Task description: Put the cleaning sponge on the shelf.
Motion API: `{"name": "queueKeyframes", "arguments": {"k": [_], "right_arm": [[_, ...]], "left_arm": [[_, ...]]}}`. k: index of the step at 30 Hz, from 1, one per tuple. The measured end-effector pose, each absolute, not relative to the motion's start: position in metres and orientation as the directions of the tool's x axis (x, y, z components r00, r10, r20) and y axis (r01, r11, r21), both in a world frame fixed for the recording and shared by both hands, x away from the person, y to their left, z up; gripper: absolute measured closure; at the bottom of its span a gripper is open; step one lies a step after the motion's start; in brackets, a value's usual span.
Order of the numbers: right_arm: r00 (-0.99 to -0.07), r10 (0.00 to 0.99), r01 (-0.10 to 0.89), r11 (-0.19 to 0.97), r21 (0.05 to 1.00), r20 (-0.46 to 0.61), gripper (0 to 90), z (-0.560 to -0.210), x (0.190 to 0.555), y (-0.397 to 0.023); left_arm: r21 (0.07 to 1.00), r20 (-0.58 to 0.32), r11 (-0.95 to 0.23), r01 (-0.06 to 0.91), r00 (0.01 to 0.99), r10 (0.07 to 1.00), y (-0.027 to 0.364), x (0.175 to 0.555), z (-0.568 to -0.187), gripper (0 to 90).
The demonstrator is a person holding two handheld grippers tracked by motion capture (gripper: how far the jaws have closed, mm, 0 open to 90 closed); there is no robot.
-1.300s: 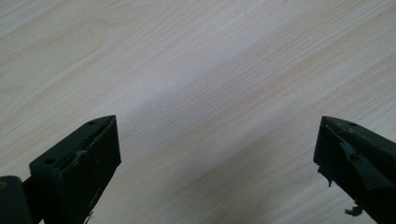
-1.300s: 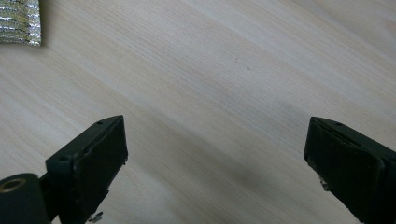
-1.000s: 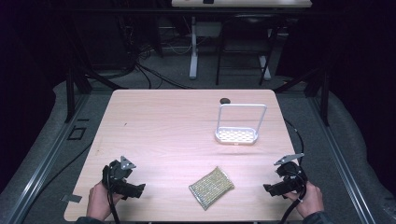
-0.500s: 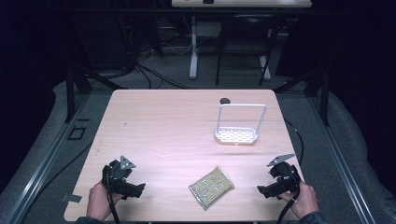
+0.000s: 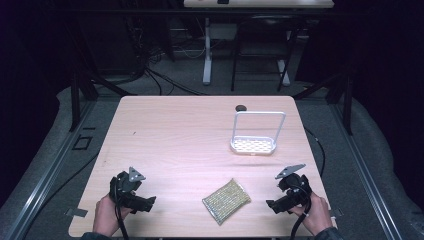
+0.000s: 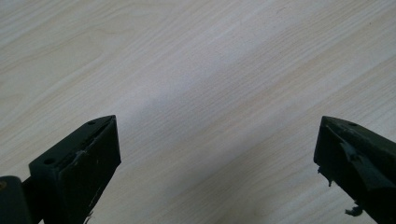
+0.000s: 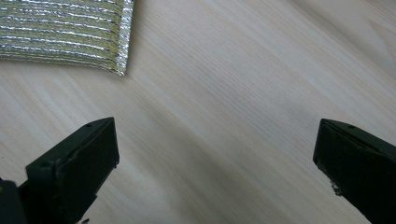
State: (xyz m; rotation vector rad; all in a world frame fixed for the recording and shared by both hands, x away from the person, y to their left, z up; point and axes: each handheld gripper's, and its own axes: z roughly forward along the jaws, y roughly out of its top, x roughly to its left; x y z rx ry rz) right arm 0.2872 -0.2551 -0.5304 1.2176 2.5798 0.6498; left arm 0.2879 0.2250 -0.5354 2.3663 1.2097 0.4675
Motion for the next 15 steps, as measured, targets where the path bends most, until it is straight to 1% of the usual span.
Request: {"name": "queueKeyframes", "arguments": {"k": [5,9,15], "right_arm": [[-0.653,0.757,0.671,0.572,0.472,0.01,0.0,-0.53,0.289,-0.247],[-0.664,0.746,0.667,0.566,0.484,0.044,0.0,-0.529,0.291,-0.236],[-0.684,0.728,0.659,0.585,0.473,0.052,0.0,-0.529,0.294,-0.224]], "left_arm": [[0.521,0.097,-0.522,0.675,0.561,0.822,0.224,0.288,-0.535,0.3],[0.522,0.099,-0.522,0.675,0.56,0.823,0.224,0.288,-0.535,0.3],[0.519,0.099,-0.526,0.674,0.564,0.82,0.224,0.288,-0.536,0.2]]}}
